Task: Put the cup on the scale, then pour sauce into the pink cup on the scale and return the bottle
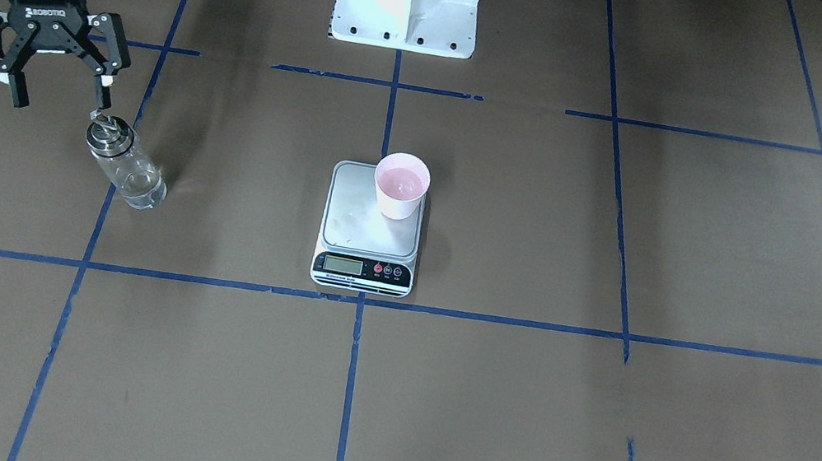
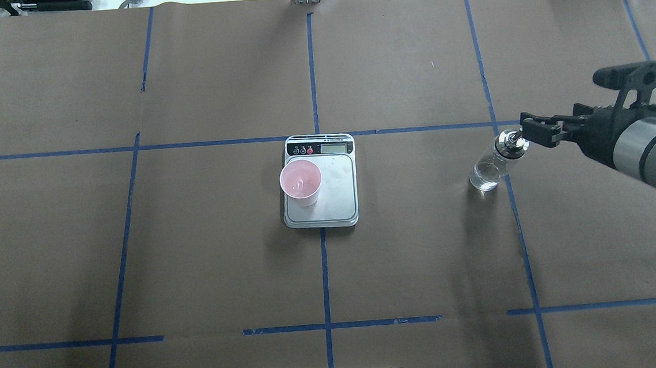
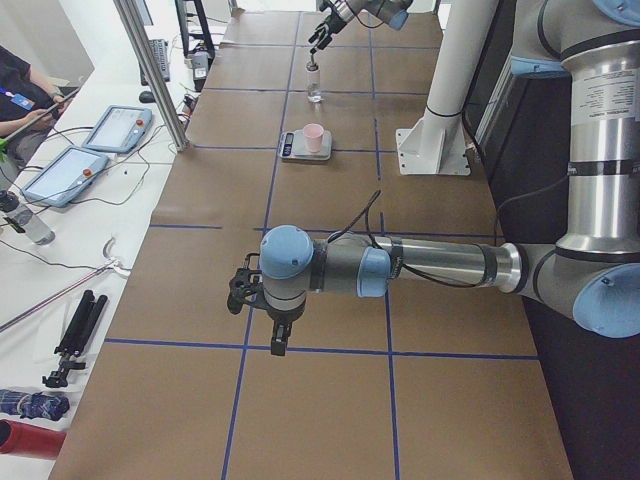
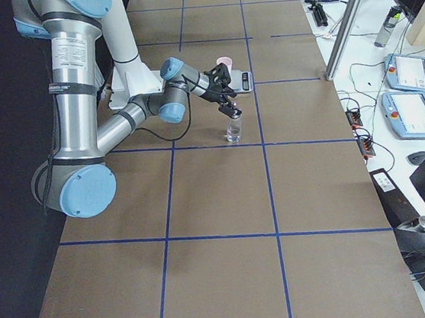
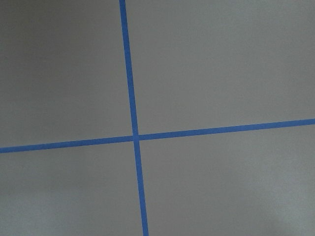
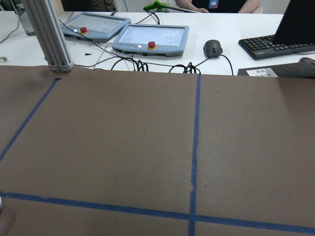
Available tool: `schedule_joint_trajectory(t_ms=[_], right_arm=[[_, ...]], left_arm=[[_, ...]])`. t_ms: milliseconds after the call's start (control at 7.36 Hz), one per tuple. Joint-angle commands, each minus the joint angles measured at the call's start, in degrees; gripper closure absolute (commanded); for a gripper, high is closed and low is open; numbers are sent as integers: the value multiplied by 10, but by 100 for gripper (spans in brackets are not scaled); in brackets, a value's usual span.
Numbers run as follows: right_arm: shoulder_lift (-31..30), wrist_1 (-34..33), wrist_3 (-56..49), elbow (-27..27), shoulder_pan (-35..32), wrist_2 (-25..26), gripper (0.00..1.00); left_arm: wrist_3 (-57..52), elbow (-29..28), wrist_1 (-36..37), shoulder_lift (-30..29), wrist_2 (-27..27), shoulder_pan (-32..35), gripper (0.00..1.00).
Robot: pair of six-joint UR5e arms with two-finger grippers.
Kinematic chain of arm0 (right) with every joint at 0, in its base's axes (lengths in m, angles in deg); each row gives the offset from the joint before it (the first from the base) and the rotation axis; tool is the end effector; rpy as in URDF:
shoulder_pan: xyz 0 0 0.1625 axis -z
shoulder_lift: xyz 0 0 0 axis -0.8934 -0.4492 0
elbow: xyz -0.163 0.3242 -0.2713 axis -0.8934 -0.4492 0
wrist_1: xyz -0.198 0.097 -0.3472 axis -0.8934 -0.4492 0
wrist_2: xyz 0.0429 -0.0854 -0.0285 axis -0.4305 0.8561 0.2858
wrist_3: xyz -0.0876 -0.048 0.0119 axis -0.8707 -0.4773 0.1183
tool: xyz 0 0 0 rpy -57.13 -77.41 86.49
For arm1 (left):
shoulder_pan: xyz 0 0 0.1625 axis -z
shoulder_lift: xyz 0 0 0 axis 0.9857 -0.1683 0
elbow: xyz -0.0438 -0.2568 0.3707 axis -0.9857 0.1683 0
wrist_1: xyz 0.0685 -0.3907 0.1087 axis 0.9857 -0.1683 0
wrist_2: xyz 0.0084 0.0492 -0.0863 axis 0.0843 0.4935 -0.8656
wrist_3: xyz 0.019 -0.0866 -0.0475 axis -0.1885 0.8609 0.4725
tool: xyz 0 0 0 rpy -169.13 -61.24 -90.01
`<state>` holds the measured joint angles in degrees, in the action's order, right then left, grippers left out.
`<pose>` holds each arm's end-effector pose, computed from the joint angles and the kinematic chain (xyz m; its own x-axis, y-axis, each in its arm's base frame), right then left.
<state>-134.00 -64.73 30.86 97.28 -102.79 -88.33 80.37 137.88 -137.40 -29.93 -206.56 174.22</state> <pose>-0.2343 -0.3857 0.3975 0.6943 -0.1026 0.7123 -0.4311 0.7333 0.5258 -0.0918 -0.4477 0.6471 0.7023 0.0985 -0.7051 0.0103 0.9889 0.1484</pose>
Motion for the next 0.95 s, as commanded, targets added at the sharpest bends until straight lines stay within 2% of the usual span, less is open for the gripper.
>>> schedule_joint_trajectory(t_ms=[0,136,272,544,679,815], right_arm=[[11,-73,-94,-15,-180,-242,0],[11,-115,-166,-48,-264,-342,0],[12,-158,-295,-87,-316,-397,0],[13,-268,-587,-134,-402,-415,0],[6,-353,-647,-135,-432,-434,0],[1,-456,-661,-141,-436,-432,0]], left_arm=[[0,1,-2,0,0,0,0],[1,6,-2,0,0,0,0],[1,8,-2,0,0,0,0],[1,6,-2,0,1,0,0],[0,6,-2,3,1,0,0],[0,5,-1,6,1,0,0]])
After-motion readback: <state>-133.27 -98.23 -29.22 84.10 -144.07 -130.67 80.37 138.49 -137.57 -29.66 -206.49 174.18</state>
